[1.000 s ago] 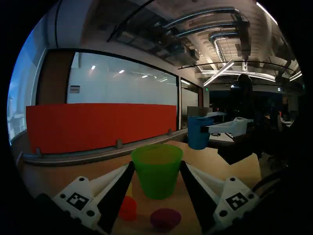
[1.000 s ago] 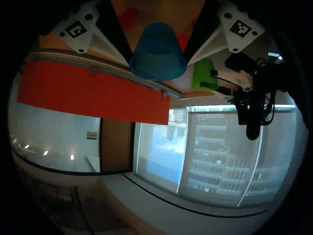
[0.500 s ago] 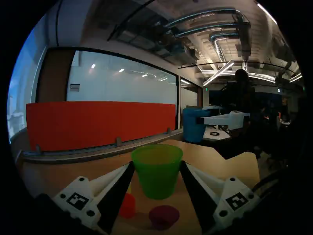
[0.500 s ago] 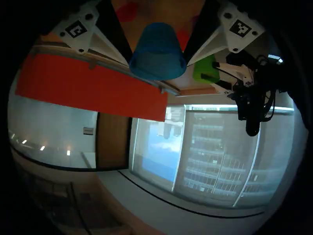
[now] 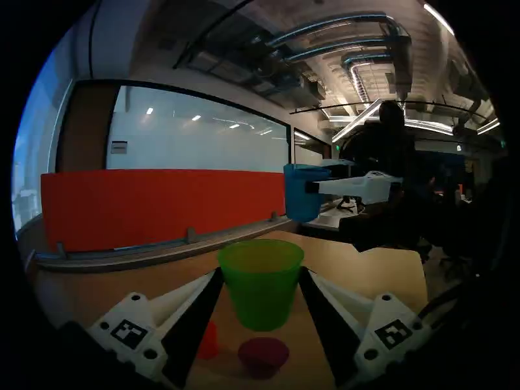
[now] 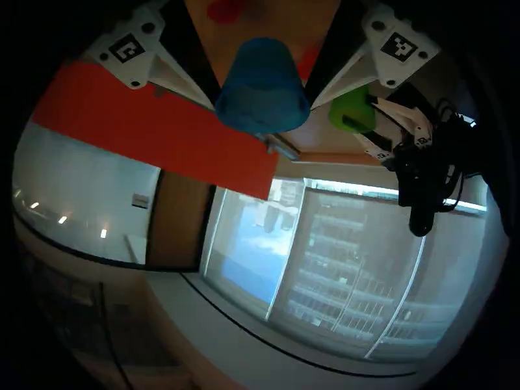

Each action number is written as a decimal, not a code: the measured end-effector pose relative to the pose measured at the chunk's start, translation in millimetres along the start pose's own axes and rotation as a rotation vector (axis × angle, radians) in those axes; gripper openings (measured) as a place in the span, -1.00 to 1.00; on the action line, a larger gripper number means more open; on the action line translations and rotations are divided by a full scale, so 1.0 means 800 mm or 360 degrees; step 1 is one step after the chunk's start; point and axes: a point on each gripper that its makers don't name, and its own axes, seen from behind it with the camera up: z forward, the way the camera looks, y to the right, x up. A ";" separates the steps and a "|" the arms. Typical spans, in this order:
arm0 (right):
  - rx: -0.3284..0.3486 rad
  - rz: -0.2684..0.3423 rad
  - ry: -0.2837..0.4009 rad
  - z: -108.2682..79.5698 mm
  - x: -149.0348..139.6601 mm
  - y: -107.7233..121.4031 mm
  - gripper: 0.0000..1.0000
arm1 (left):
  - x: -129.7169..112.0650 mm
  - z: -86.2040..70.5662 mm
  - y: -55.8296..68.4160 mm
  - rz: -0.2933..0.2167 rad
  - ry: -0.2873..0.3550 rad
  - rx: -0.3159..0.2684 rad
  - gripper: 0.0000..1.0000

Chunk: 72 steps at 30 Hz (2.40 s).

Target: Pour water

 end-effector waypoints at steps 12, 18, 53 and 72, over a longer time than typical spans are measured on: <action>0.0005 -0.0203 0.0014 0.003 0.026 0.004 0.80 | -0.005 0.001 0.014 -0.0031 -0.0006 -0.0061 0.70; 0.0007 -0.0246 0.0031 0.006 0.037 0.006 0.80 | -0.006 0.002 0.021 -0.0032 -0.0008 -0.0087 0.70; 0.0033 -0.0601 0.0089 0.024 0.075 0.000 0.80 | 0.002 0.013 0.050 0.0026 0.0026 -0.0187 0.69; 0.0033 -0.0826 0.0084 0.026 0.082 -0.010 0.80 | 0.003 0.018 0.059 0.0024 0.0021 -0.0221 0.67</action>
